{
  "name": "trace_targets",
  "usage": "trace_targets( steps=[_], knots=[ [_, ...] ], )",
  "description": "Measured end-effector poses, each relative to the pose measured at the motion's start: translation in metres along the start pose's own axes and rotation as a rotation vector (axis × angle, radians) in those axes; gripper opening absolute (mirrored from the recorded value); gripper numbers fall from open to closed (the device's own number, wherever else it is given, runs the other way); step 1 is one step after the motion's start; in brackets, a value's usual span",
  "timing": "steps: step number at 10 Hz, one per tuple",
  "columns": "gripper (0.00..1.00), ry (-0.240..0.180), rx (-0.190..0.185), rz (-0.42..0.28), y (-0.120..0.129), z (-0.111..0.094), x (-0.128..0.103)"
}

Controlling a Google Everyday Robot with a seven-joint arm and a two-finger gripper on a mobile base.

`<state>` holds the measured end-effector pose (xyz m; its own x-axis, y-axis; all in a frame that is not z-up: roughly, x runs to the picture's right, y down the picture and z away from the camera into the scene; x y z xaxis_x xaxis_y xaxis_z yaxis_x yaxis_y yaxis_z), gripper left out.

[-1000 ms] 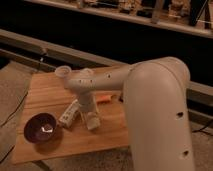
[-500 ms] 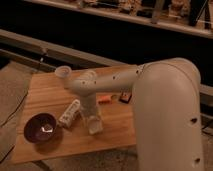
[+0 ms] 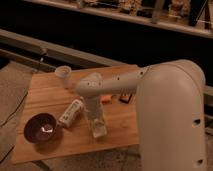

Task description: Wipe the white sponge on the table

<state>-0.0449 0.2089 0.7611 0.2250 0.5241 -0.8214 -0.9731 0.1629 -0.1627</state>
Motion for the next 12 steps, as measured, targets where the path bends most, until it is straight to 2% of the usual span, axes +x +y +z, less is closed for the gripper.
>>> trace_targets(
  steps=[2, 4, 8, 10, 12],
  knots=[
    [0.0, 0.019, 0.006, 0.041, -0.013, 0.005, -0.003],
    [0.0, 0.015, 0.026, 0.099, -0.038, 0.003, -0.015],
    [0.0, 0.001, 0.07, 0.166, -0.077, -0.006, -0.038],
    [0.0, -0.014, 0.072, 0.177, -0.083, -0.01, -0.052],
    [0.0, -0.033, 0.062, 0.17, -0.077, -0.014, -0.073]
  ],
)
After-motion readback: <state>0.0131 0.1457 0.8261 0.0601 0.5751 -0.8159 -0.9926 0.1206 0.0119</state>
